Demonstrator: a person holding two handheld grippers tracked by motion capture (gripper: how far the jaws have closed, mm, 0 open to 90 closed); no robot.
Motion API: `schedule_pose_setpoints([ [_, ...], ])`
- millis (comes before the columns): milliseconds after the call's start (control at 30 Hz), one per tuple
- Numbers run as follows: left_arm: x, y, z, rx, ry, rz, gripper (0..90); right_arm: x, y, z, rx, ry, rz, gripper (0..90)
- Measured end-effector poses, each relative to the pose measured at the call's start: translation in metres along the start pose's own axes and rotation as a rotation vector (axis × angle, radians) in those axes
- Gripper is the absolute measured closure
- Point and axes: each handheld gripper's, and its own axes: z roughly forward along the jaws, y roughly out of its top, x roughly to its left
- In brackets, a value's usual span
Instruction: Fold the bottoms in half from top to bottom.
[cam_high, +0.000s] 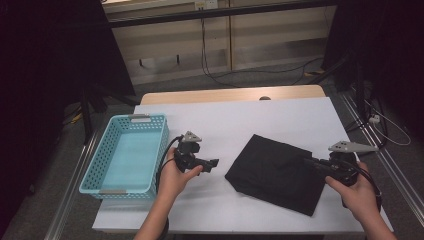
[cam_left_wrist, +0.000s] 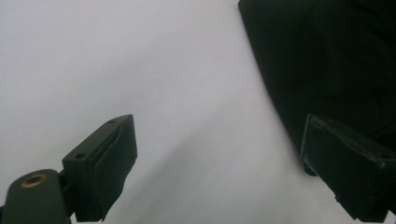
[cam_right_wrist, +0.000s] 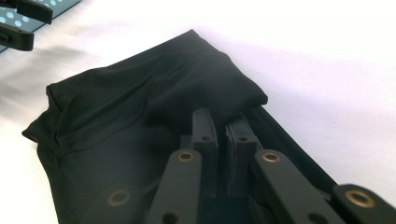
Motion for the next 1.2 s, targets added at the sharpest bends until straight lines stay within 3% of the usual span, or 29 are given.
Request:
schedule_pose_setpoints([
  [1200, -0.002, 0.007, 0.008, -0.006, -0.012, 0.008, 10.6, -0.006, -0.007, -0.024, 0.009, -0.043, 0.001, 85.2],
])
